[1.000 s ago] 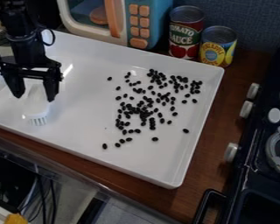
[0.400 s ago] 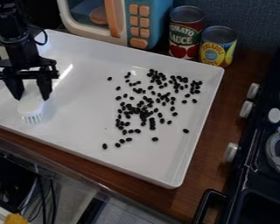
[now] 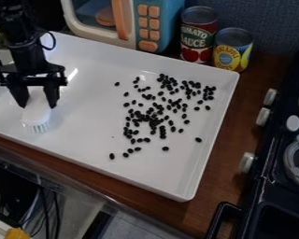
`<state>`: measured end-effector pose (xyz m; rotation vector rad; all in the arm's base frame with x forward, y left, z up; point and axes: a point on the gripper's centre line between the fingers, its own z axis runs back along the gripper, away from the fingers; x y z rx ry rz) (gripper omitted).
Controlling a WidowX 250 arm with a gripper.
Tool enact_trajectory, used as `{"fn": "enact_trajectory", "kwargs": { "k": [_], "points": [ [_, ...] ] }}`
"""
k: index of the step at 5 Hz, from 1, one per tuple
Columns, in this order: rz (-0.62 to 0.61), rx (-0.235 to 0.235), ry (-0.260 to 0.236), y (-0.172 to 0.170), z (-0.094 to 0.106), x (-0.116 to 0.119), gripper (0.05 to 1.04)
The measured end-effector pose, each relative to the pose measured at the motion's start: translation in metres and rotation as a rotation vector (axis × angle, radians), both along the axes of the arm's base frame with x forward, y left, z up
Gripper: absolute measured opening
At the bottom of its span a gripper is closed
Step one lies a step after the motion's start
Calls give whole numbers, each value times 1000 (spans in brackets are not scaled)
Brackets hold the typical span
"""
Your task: Sweep into pile
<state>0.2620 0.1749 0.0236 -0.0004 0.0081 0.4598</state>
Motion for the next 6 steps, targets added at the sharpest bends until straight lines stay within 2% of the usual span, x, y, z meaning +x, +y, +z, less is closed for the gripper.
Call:
{"fn": "enact_trajectory", "kwargs": {
  "k": [4, 6],
  "points": [
    [17, -35, 34, -72, -3, 37, 725],
    [24, -37, 30, -99, -4, 57, 725]
  ]
}}
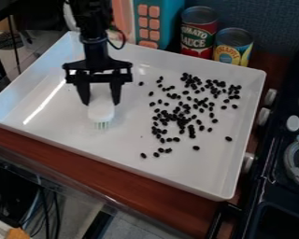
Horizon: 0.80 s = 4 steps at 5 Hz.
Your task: Sweep into pile
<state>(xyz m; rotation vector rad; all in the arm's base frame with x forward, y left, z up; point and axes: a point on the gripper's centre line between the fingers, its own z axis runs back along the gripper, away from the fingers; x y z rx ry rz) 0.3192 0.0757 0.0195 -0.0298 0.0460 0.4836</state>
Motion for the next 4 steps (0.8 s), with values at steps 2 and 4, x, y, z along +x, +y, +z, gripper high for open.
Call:
{"fn": "enact_trajectory", "kwargs": {
  "k": [2, 4],
  "points": [
    [29, -49, 7, -32, 0, 22, 725],
    [70, -100, 24, -62, 0, 44, 725]
  ]
}}
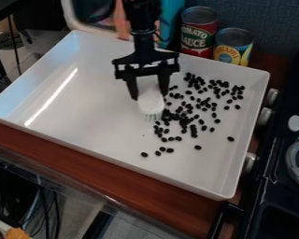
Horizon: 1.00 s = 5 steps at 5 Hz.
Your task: Sweep into pile
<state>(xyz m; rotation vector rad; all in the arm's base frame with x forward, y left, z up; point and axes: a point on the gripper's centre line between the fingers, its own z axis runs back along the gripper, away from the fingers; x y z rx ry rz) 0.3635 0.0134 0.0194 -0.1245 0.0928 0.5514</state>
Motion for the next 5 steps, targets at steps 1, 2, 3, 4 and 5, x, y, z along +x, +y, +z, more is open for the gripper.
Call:
{"fn": "enact_trajectory", "kwargs": {
  "k": [1, 2, 3, 4, 5],
  "points": [
    [10, -13, 7, -8, -1, 8, 725],
    [19, -22, 8, -15, -1, 14, 725],
    [20, -29, 2, -23, -1, 19, 725],
    [35, -55, 14, -33, -1, 26, 725],
    [39, -76, 17, -43, 0, 34, 725]
  ]
}}
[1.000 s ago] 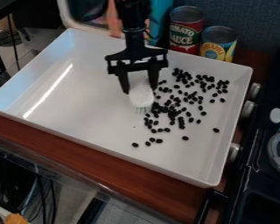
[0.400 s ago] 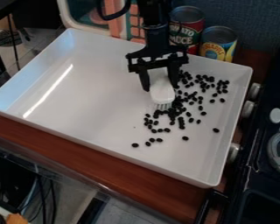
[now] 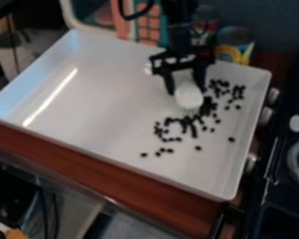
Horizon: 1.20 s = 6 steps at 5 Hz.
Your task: Sweep into pile
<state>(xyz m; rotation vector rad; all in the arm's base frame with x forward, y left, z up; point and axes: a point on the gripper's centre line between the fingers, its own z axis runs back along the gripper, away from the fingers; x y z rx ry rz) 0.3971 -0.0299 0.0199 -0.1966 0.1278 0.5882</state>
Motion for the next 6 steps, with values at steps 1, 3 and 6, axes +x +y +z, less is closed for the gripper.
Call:
{"fn": "enact_trajectory", "kwargs": {
  "k": [1, 3, 6],
  "points": [
    [18, -25, 16, -6, 1, 5, 725],
    [-18, -92, 29, -17, 26, -5, 725],
    [-22, -51, -72, 13, 80, -65, 725]
  ]
}}
